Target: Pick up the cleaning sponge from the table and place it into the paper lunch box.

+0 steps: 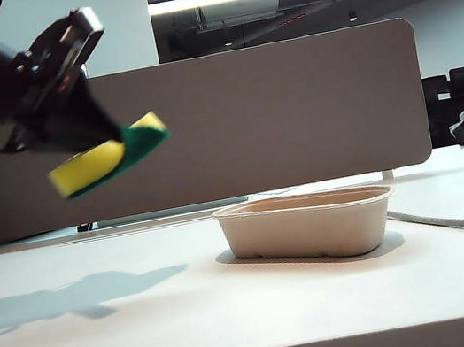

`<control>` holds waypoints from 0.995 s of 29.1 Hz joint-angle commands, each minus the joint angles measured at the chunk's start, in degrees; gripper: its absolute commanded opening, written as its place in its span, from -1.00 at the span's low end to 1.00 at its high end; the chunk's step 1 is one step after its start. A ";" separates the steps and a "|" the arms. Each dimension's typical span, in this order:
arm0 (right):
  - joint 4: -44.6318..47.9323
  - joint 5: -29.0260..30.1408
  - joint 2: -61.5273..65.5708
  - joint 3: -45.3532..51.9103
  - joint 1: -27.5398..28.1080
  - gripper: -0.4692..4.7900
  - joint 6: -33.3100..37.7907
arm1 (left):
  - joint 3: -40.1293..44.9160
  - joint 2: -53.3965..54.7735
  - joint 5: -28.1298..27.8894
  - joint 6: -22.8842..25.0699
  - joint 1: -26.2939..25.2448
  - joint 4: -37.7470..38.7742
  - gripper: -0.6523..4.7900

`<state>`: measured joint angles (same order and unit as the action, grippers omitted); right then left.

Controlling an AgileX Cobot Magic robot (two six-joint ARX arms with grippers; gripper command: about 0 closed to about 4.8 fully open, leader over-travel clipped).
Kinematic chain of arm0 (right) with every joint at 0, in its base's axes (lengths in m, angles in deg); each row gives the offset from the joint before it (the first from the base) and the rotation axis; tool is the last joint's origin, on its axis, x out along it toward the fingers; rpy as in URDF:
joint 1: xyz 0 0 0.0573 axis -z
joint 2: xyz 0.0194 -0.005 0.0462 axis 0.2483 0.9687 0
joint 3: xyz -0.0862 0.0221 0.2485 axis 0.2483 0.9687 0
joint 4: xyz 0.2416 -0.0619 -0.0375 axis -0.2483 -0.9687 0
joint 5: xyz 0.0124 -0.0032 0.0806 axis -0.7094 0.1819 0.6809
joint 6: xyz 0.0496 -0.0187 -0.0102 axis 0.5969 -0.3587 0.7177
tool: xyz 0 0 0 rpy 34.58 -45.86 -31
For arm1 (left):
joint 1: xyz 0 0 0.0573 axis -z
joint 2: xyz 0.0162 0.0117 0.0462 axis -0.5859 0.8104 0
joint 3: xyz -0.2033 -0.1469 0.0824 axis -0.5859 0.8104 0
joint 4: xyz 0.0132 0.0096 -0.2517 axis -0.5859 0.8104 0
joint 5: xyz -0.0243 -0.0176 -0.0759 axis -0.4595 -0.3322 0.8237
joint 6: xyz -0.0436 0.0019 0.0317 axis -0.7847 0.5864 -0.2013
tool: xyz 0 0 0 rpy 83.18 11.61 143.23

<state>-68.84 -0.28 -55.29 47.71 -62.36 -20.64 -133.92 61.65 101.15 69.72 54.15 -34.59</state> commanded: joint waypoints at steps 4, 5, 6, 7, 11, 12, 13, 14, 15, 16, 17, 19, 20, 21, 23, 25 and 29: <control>0.98 0.04 0.04 -0.13 -0.02 -0.84 0.04 | -0.55 -0.11 -4.09 -1.57 8.61 -12.81 -0.78; 0.96 0.04 0.04 -0.13 -0.02 -0.84 0.04 | -0.98 0.07 -6.56 -1.33 10.12 -13.70 -0.78; 0.98 0.09 0.04 -0.13 -0.02 -0.84 0.04 | -1.51 0.37 -8.48 -1.03 11.21 -14.10 -0.78; 0.98 0.09 0.04 -0.13 -0.02 -0.84 0.04 | -2.08 0.72 -10.14 -0.63 12.17 -14.23 -0.78; 0.98 0.07 0.04 -0.13 -0.02 -0.84 0.04 | -5.51 3.82 -12.87 1.05 15.54 -14.34 -0.78; 0.98 0.04 0.04 -0.13 -0.02 -0.84 0.04 | -6.71 5.14 -13.09 1.33 16.35 -14.36 -0.78; 0.98 0.07 0.02 -0.13 0.00 -0.84 0.04 | -7.74 6.25 -13.51 1.33 16.98 -14.36 -0.78; 0.98 0.07 0.02 -0.13 0.00 -0.84 0.04 | -9.03 7.85 -14.56 1.36 17.77 -14.36 -0.78; 0.98 0.07 0.04 -0.15 -0.02 -0.84 0.04 | -10.03 9.18 -15.21 1.36 18.32 -14.36 -0.78; 0.98 0.07 0.04 -0.13 0.00 -0.84 0.04 | -10.93 10.56 -15.34 1.36 18.71 -14.36 -0.78; 0.98 0.07 0.02 -0.13 0.00 -0.84 0.04 | -12.02 12.22 -15.30 1.31 18.97 -14.36 -0.78; 0.98 0.07 0.02 -0.13 -0.02 -0.84 0.04 | -13.31 14.45 -15.23 1.11 19.28 -14.34 -0.78; 0.98 0.07 0.02 -0.13 -0.02 -0.84 0.04 | -13.73 15.45 -15.47 0.94 19.54 -14.34 -0.78; 0.98 0.07 0.02 -0.13 -0.02 -0.84 0.04 | -13.84 16.06 -15.50 0.94 19.50 -14.32 -0.78; 0.98 0.07 0.02 -0.15 0.00 -0.84 0.04 | -13.86 17.29 -16.02 1.20 19.50 -14.05 -0.78; 0.98 0.07 0.02 -0.13 -0.02 -0.84 0.04 | -13.86 18.43 -17.81 1.22 19.47 -13.38 -0.78; 0.98 0.04 0.04 -0.13 -0.02 -0.84 0.04 | -13.86 20.74 -19.30 1.49 19.50 -13.68 -0.78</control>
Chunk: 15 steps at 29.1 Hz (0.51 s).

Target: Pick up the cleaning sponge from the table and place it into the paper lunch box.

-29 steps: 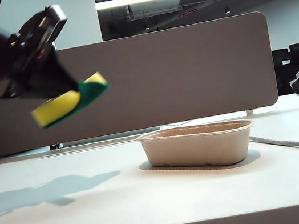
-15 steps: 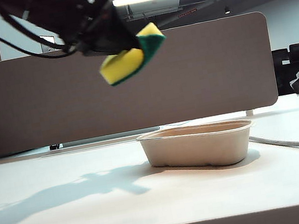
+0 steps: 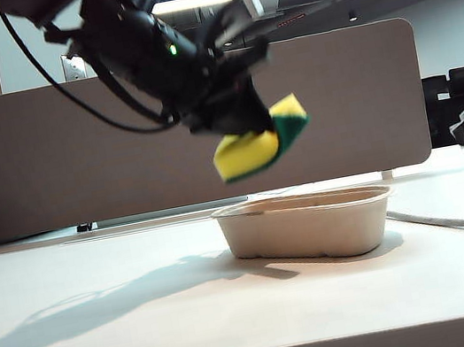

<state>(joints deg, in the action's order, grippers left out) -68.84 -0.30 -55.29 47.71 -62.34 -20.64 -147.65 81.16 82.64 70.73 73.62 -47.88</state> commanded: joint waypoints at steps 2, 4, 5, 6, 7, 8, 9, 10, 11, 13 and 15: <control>0.98 0.09 0.04 -0.13 -0.04 -0.84 0.04 | -0.15 2.10 -0.79 0.59 0.09 -1.77 -0.78; 0.98 0.09 0.04 -0.13 -0.04 -0.84 0.04 | -0.15 2.51 -0.76 0.57 0.11 -3.28 -0.78; 0.98 0.07 0.02 -0.13 -0.02 -0.84 0.04 | -0.15 2.60 -0.81 0.59 0.09 -3.74 -0.78; 0.98 0.07 0.02 -0.13 -0.04 -0.84 0.04 | -0.15 2.67 -0.79 0.61 0.07 -4.31 -0.78; 0.98 0.09 0.02 -0.13 -0.04 -0.84 0.04 | -0.15 2.67 -0.76 0.61 0.07 -4.81 -0.78; 0.98 0.09 0.02 -0.13 -0.04 -0.84 0.04 | -0.17 2.75 -0.76 0.61 0.04 -5.31 -0.78; 0.98 0.09 0.02 -0.13 -0.04 -0.84 0.04 | -0.15 2.89 -0.74 0.63 0.02 -5.90 -0.78; 0.98 0.07 0.02 -0.13 -0.04 -0.84 0.04 | -0.17 3.08 -0.74 0.70 0.02 -6.29 -0.78; 0.98 0.09 0.02 -0.13 -0.04 -0.84 0.04 | -0.17 3.39 -0.61 0.98 0.02 -6.64 -0.78; 0.98 0.09 0.02 -0.13 -0.04 -0.84 0.04 | -0.24 4.20 -0.57 1.75 0.02 -6.60 -0.78; 0.98 0.09 0.02 -0.13 -0.04 -0.84 0.04 | -0.24 5.14 -0.55 1.68 0.04 -6.45 -0.78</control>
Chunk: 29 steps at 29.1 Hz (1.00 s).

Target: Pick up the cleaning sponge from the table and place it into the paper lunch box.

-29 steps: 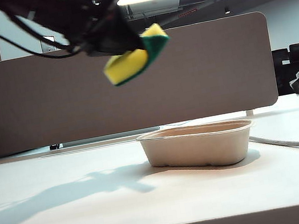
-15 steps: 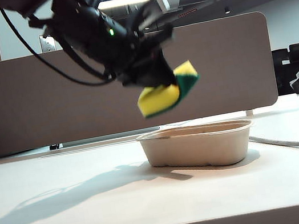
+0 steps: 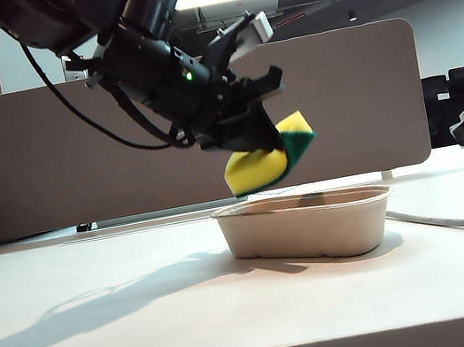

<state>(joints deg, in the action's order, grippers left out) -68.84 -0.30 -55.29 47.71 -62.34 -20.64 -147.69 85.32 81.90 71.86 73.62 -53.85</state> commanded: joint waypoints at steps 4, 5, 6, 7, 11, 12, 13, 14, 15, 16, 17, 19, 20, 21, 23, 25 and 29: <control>0.98 0.09 0.04 -0.13 -0.04 -0.84 0.04 | -0.17 2.05 0.46 0.52 0.04 1.29 -0.78; 0.98 0.09 0.02 -0.13 -0.04 -0.84 0.04 | -0.17 2.32 0.44 0.55 0.09 1.44 -0.78; 0.98 0.07 0.04 -0.13 -0.04 -0.84 0.04 | -0.17 2.40 0.44 0.55 0.09 1.92 -0.78; 0.96 0.09 0.04 -0.13 -0.04 -0.84 0.04 | -0.17 2.60 0.46 0.57 0.09 2.12 -0.78; 0.98 0.09 0.04 -0.13 -0.04 -0.84 0.04 | -0.17 3.52 0.39 0.76 0.02 3.34 -0.78; 0.98 0.07 0.02 -0.13 -0.04 -0.84 0.04 | -0.17 3.91 0.42 0.76 0.02 3.74 -0.78; 0.98 0.09 0.04 -0.13 -0.04 -0.84 0.04 | -0.20 4.24 0.42 0.76 0.02 3.96 -0.78; 0.98 0.09 0.02 -0.13 -0.04 -0.84 0.04 | -0.17 4.55 0.44 0.74 0.02 4.22 -0.78; 0.98 0.09 0.04 -0.13 -0.04 -0.84 0.04 | -0.20 4.83 0.46 0.76 0.04 4.52 -0.78; 0.98 0.09 0.02 -0.13 -0.04 -0.84 0.04 | -0.17 5.09 0.50 0.74 0.04 4.74 -0.78; 0.98 0.07 0.04 -0.13 -0.02 -0.84 0.04 | -0.17 5.38 0.61 0.74 0.11 4.76 -0.78; 0.98 0.09 0.02 -0.13 -0.02 -0.84 0.04 | -0.17 5.77 0.61 0.74 0.11 5.09 -0.78; 0.98 0.09 0.02 -0.13 -0.04 -0.84 0.04 | -0.17 5.97 0.61 0.76 0.11 5.07 -0.78; 0.96 0.09 0.04 -0.13 -0.04 -0.84 0.04 | -0.17 5.99 0.59 0.76 0.07 5.18 -0.78; 0.98 0.09 0.02 -0.15 -0.04 -0.84 0.04 | -0.17 6.08 0.59 0.76 0.07 5.18 -0.77; 0.98 0.09 0.02 -0.13 -0.04 -0.84 0.04 | -0.17 6.08 0.59 0.74 0.04 5.09 -0.58; 0.98 0.09 0.02 -0.13 -0.04 -0.84 0.04 | -0.17 6.10 0.55 0.76 0.04 5.09 -0.27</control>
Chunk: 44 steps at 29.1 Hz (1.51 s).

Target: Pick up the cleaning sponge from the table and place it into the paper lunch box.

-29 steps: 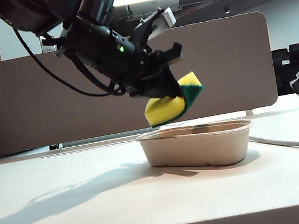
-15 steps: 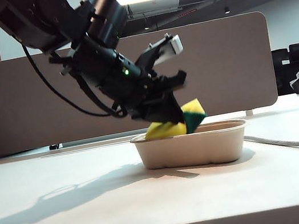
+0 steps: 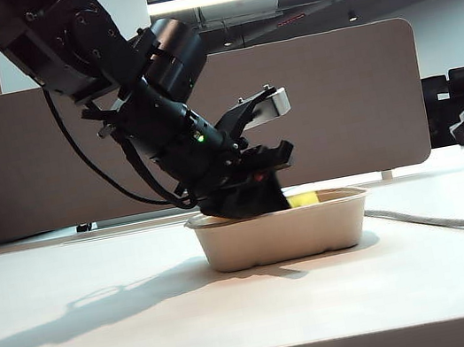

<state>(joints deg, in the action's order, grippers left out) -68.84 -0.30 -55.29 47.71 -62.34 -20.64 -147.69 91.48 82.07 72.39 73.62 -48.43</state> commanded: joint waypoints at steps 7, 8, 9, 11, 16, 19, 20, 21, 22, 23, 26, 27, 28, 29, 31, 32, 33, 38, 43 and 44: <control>0.98 0.09 0.02 -0.13 -0.02 -0.84 0.04 | -0.17 -0.07 0.37 0.22 0.02 -0.55 0.19; 0.98 0.09 0.02 -0.13 -0.02 -0.84 0.04 | -0.17 -0.07 0.33 0.22 0.02 -0.61 0.29; 0.98 0.09 0.02 -0.13 -0.02 -0.84 0.04 | -0.17 -0.07 0.15 0.22 0.02 -0.68 0.37; 0.98 0.09 0.00 -0.13 -0.02 -0.84 0.04 | -0.17 -0.07 -0.20 0.22 0.02 -0.70 0.39; 0.96 0.09 -1.03 -0.13 0.00 -0.84 0.04 | -0.44 -0.09 -0.11 0.17 0.02 -0.92 0.53; 0.96 0.07 -1.64 -0.13 0.02 -0.84 0.04 | -1.07 -0.13 -0.04 0.17 0.02 -0.96 0.85; 0.98 0.13 -1.68 -0.13 0.02 -0.84 0.04 | -1.40 -0.13 -0.04 0.17 0.02 -0.94 0.86; 0.98 0.09 -1.77 -0.13 0.02 -0.84 0.04 | -1.68 -0.13 0.00 0.15 0.02 -0.94 0.86; 0.98 0.09 -1.77 -0.13 0.04 -0.84 0.04 | -2.08 -0.13 -0.02 -0.04 0.02 -0.90 0.86; 0.98 0.09 -1.77 -0.13 0.04 -0.84 0.04 | -2.43 -0.15 -0.04 -0.07 0.02 -0.87 0.86; 0.98 0.09 -1.77 -0.13 0.04 -0.84 0.04 | -3.52 -0.15 0.00 -0.26 0.02 -0.90 0.86; 0.98 0.09 -1.77 -0.13 0.04 -0.84 0.04 | -3.76 -0.20 0.02 -0.24 0.02 -0.90 0.86; 0.98 0.09 -1.77 -0.13 0.04 -0.84 0.04 | -4.09 -0.20 0.02 -0.28 0.02 -0.85 0.86; 0.98 0.09 -1.77 -0.13 0.04 -0.84 0.04 | -4.37 -0.22 0.04 -0.50 0.04 -0.85 0.86; 0.98 0.09 -1.77 -0.13 0.04 -0.84 0.04 | -4.92 -0.28 1.29 -1.66 0.04 -0.87 0.86; 0.98 0.09 -1.77 -0.13 0.04 -0.84 0.04 | -5.11 -0.35 1.84 -1.86 0.04 -0.85 0.85; 0.98 0.09 -1.77 -0.13 0.04 -0.84 0.04 | -5.42 -0.39 2.56 -2.12 0.04 -0.83 0.85; 0.98 0.09 -1.77 -0.13 0.04 -0.84 0.04 | -5.73 -2.54 2.93 -2.80 0.02 -0.37 0.85; 0.98 0.09 -1.77 -0.13 0.02 -0.84 0.04 | -6.67 -7.06 2.75 -2.78 -0.02 0.09 0.83; 0.98 0.07 -1.77 -0.13 0.02 -0.84 0.04 | -6.73 -8.55 2.43 -2.80 -0.02 0.52 0.77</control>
<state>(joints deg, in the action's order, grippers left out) -68.84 -0.30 -56.99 47.71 -62.30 -20.64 -153.94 84.81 84.50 69.74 73.62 -47.64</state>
